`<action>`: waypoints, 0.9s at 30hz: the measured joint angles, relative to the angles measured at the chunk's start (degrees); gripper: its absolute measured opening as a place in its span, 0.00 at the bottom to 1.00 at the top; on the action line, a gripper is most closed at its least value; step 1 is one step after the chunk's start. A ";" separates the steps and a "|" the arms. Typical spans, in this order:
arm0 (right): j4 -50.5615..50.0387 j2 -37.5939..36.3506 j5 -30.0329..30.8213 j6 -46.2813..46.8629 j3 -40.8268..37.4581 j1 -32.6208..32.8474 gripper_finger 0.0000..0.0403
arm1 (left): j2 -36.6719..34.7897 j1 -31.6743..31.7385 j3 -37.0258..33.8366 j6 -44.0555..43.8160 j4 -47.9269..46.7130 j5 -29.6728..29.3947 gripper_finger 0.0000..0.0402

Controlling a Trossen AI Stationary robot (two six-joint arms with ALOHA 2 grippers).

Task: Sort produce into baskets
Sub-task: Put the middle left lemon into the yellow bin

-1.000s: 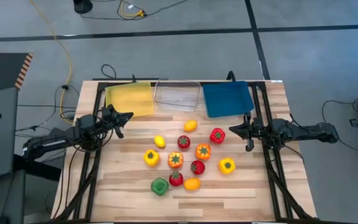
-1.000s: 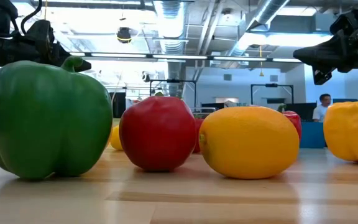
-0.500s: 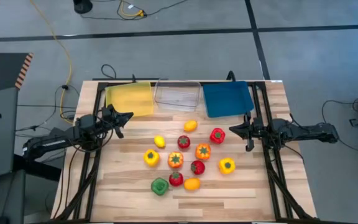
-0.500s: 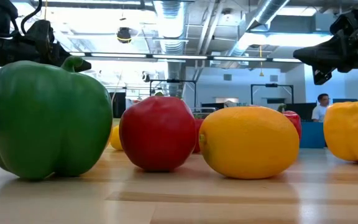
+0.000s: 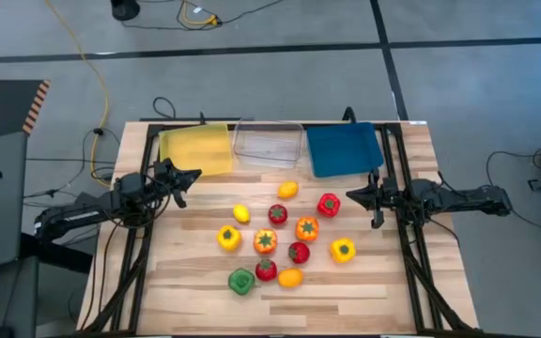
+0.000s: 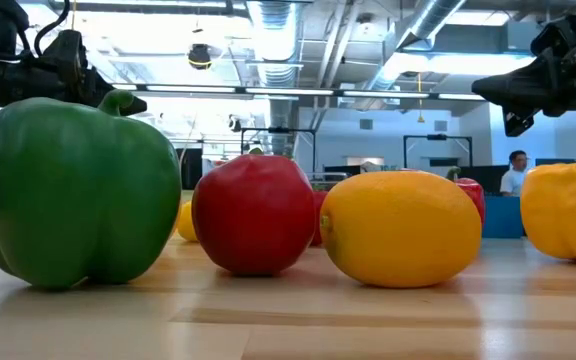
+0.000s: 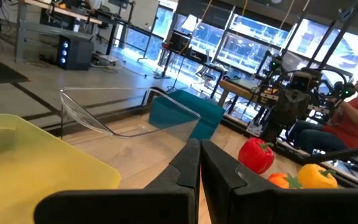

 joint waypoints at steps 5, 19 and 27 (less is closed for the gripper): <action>0.01 0.00 0.00 0.00 -0.01 -0.01 0.09 | 0.01 0.00 -0.01 0.34 0.03 0.02 0.02; 0.00 0.00 0.00 -0.17 0.00 -0.02 0.09 | 0.00 0.00 0.01 -2.70 4.78 -4.94 0.55; 0.00 0.00 0.00 -0.15 -0.02 -0.02 0.09 | 0.00 0.00 -0.01 -2.80 4.79 -5.03 0.74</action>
